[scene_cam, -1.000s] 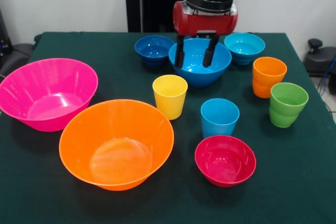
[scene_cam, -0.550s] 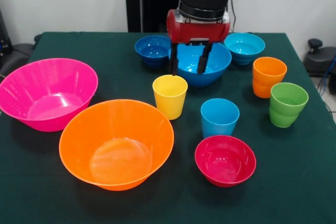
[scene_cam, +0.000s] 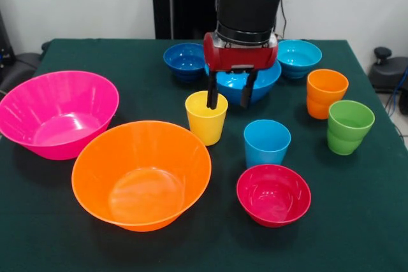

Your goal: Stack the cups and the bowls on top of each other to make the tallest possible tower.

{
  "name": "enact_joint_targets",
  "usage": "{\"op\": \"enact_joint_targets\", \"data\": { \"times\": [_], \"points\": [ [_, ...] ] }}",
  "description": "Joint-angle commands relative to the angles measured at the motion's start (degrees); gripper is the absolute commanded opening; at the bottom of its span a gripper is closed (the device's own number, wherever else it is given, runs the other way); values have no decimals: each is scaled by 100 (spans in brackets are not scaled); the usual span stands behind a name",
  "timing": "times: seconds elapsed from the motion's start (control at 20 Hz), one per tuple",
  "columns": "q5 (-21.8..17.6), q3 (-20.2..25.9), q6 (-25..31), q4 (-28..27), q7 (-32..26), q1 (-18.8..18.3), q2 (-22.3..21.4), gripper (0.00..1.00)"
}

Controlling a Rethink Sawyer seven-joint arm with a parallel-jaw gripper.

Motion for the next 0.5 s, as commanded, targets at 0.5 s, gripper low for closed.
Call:
{"op": "enact_joint_targets", "data": {
  "times": [0.5],
  "points": [
    [-199,106,-418,22,535,202,622,100]
  ]
}}
